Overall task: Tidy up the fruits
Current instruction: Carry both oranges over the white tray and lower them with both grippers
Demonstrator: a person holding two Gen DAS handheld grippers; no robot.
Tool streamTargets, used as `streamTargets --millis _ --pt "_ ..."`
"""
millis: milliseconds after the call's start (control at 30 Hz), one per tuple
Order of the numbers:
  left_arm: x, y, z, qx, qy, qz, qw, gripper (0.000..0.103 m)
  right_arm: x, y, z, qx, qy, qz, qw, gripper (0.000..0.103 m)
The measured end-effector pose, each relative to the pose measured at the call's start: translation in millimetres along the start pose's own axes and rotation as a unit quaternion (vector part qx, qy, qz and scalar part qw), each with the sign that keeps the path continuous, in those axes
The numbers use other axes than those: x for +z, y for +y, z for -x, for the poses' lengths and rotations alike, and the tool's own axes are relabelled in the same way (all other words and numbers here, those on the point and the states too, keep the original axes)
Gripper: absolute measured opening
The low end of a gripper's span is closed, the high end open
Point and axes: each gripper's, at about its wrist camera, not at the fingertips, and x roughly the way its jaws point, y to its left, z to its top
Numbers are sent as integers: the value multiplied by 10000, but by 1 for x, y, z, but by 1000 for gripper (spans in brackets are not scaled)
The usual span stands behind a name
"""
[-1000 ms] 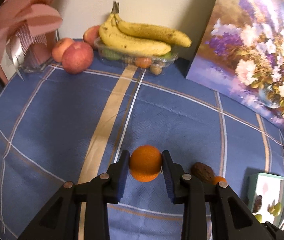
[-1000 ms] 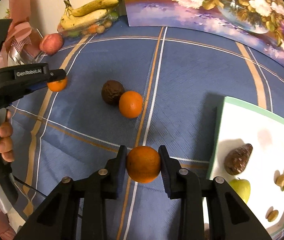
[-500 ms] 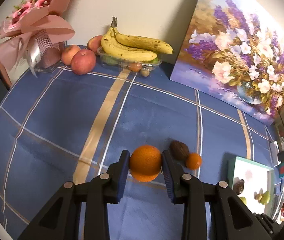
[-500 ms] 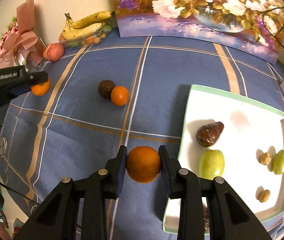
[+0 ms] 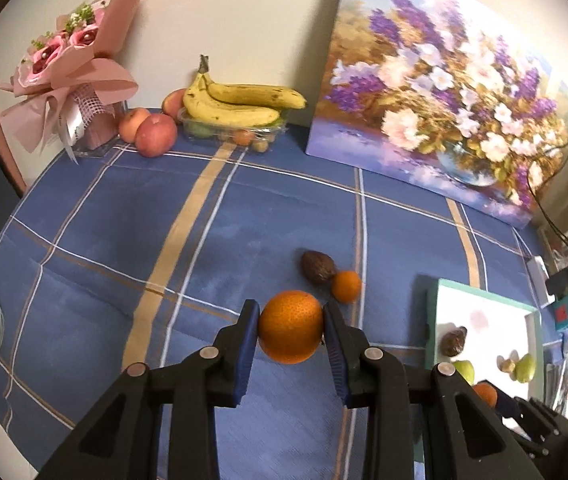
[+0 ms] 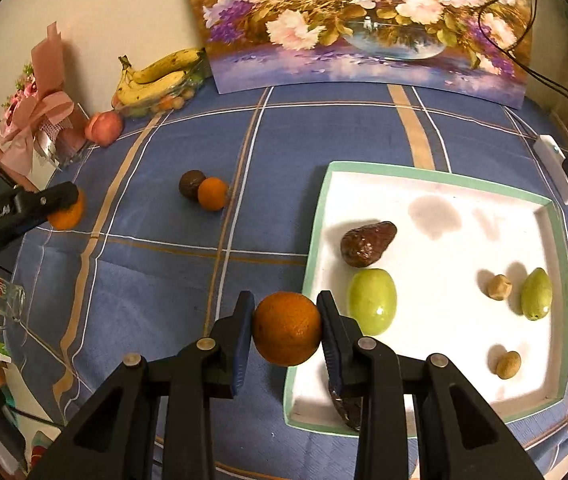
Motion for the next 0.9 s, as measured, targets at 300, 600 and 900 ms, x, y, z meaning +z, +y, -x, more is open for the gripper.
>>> streamTargets --millis 300,600,900 --pt "-14 -37 2 -14 13 -371 9993 35 -1 -13 6 137 -63 -135 9998 33" --pt "-28 -82 -4 -230 191 -940 9951 35 -2 -47 3 65 -35 -422 9991 33" --pt "-48 -136 -9 -455 428 -1699 9835 35 -10 -109 15 -463 -110 -998 9939 33"
